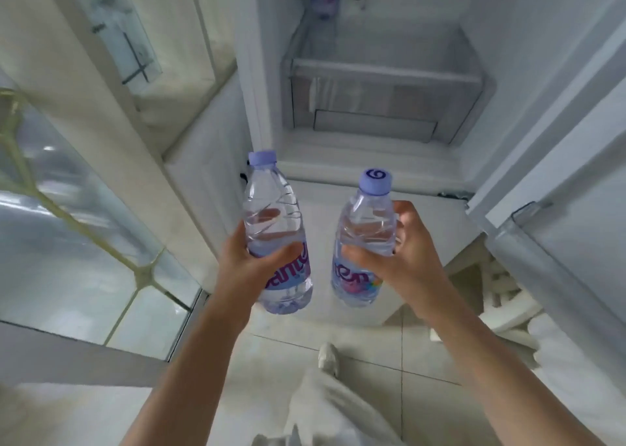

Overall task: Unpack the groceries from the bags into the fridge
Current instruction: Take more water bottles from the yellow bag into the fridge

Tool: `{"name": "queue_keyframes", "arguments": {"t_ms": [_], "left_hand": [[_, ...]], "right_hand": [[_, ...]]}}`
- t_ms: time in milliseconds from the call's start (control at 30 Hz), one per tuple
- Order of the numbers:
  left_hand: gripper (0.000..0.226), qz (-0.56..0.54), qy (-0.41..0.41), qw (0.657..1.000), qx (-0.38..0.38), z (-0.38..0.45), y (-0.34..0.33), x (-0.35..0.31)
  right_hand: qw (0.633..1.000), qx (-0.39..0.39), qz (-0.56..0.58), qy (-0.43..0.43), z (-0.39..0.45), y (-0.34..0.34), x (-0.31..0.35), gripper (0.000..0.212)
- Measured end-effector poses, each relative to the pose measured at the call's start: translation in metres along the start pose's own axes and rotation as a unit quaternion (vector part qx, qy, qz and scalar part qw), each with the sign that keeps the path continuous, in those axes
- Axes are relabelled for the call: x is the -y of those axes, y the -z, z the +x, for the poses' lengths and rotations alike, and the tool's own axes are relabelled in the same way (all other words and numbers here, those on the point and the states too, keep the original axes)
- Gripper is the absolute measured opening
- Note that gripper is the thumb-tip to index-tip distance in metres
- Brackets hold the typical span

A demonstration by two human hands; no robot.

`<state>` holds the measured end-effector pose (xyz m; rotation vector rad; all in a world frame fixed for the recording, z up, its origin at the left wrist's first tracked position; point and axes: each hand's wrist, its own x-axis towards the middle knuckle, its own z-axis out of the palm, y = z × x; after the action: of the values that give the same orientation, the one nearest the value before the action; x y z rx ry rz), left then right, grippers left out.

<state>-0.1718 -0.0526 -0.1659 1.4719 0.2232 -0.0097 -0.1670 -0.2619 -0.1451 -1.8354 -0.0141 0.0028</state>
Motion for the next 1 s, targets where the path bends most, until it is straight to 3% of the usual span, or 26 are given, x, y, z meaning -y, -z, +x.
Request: {"name": "queue_keyframes", "arguments": {"t_ms": [133,500,600,800,933,1000], "left_hand": [[0.068,0.008,-0.082,0.996,0.023,0.07,-0.029,-0.042],[0.051,0.036,-0.215,0.976,0.023,0.216,-0.107,-0.139],[0.051,0.035,-0.236,0.971,0.017,0.246,-0.122,-0.16],[0.072,0.052,-0.269,0.962,0.005,0.307,-0.148,-0.18],[0.048,0.068,-0.267,0.961,0.014,0.345,-0.167,-0.177],[0.05,0.059,-0.248,0.967,0.028,0.359,-0.176,-0.172]], "right_hand": [[0.998,-0.041,0.017,0.049,0.069,0.022,0.029,0.066],[0.975,-0.154,0.089,0.134,0.227,0.061,0.089,0.065],[0.969,-0.174,0.087,0.15,0.255,0.068,0.104,0.062],[0.959,-0.222,0.07,0.159,0.307,0.079,0.115,0.054],[0.955,-0.259,0.025,0.141,0.338,0.085,0.108,0.062],[0.954,-0.269,0.018,0.134,0.35,0.088,0.104,0.061]]}}
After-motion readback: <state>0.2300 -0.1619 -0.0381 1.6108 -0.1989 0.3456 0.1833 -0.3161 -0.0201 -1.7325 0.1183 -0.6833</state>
